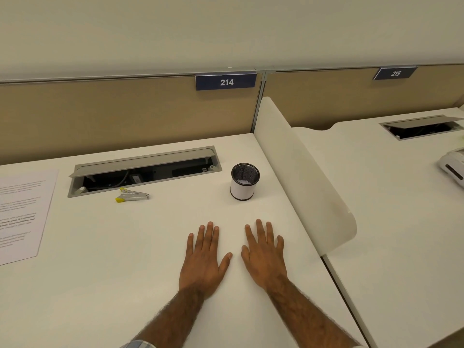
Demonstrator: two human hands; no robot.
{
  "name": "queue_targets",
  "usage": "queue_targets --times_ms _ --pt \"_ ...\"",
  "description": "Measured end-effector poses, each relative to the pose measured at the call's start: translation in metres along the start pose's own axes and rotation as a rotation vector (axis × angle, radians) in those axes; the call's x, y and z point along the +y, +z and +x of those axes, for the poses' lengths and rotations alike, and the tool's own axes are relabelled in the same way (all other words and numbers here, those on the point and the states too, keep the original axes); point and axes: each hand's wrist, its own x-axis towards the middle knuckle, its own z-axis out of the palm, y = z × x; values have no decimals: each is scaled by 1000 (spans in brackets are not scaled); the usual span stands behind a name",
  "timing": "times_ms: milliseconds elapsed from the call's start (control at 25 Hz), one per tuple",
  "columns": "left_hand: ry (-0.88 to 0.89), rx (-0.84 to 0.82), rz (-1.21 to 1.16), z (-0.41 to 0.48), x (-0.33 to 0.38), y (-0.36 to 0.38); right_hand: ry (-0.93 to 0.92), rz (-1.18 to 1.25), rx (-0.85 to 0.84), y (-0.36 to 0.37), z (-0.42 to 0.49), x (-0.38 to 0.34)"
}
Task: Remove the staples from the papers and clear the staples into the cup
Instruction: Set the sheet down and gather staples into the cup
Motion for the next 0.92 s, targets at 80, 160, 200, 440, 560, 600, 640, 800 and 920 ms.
queue_targets --times_ms 80,160,200,440,560,600,640,800,920 --pt "-4 1 2 0 0 -1 -11 48 16 8 -12 2" --pt "-1 -4 4 -1 1 -3 -25 94 43 11 -21 9" --pt "0 -7 3 -1 1 -3 -32 123 50 10 -22 14" --pt "9 -6 -9 -2 2 -6 -61 167 62 8 -22 30" --pt "10 -3 -9 -2 2 -6 -86 96 53 9 -21 26" --pt "14 -9 -8 -2 2 -4 -92 87 50 9 -20 25" --pt "16 0 -13 -2 1 -4 -93 80 43 10 -20 23" --pt "11 11 -18 -2 1 -2 -66 33 69 17 -27 15" --pt "17 18 -16 -2 0 -1 -75 -52 102 19 -29 10"
